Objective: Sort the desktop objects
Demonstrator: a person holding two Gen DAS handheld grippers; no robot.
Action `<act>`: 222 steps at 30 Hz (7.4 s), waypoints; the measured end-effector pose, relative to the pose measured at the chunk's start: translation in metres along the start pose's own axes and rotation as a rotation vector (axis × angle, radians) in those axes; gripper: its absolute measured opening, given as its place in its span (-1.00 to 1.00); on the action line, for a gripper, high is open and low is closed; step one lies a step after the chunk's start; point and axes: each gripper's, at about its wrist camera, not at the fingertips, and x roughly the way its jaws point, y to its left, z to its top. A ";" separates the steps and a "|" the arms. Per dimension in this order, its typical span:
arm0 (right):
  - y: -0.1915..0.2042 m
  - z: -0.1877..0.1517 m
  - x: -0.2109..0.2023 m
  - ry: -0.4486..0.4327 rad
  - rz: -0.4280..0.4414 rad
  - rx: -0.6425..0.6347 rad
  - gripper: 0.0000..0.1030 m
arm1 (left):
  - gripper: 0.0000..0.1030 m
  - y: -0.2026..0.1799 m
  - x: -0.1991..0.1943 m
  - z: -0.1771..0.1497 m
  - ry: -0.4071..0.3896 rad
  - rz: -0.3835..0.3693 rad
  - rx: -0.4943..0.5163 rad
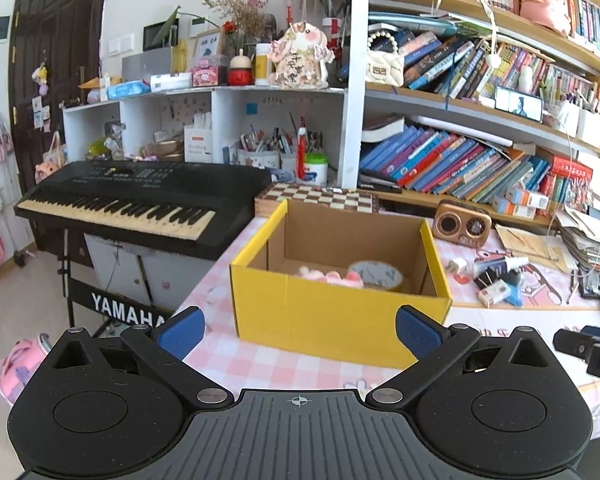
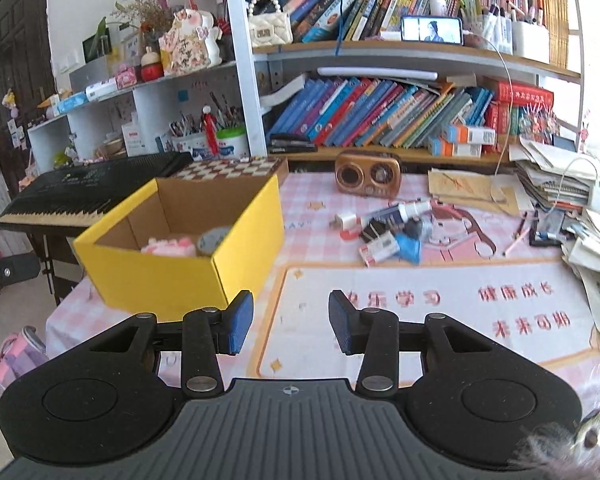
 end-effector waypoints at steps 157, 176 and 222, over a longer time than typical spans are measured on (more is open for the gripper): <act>-0.194 0.057 0.284 0.231 0.142 -0.195 0.05 | 0.11 -0.222 0.199 0.013 0.295 -0.173 -0.168; -0.213 0.052 0.227 0.217 0.120 -0.115 -0.34 | 0.11 -0.232 0.165 0.010 0.245 -0.237 -0.166; -0.116 -0.014 0.025 0.197 -0.002 0.006 -0.46 | 0.11 -0.142 0.047 -0.038 0.218 -0.483 -0.151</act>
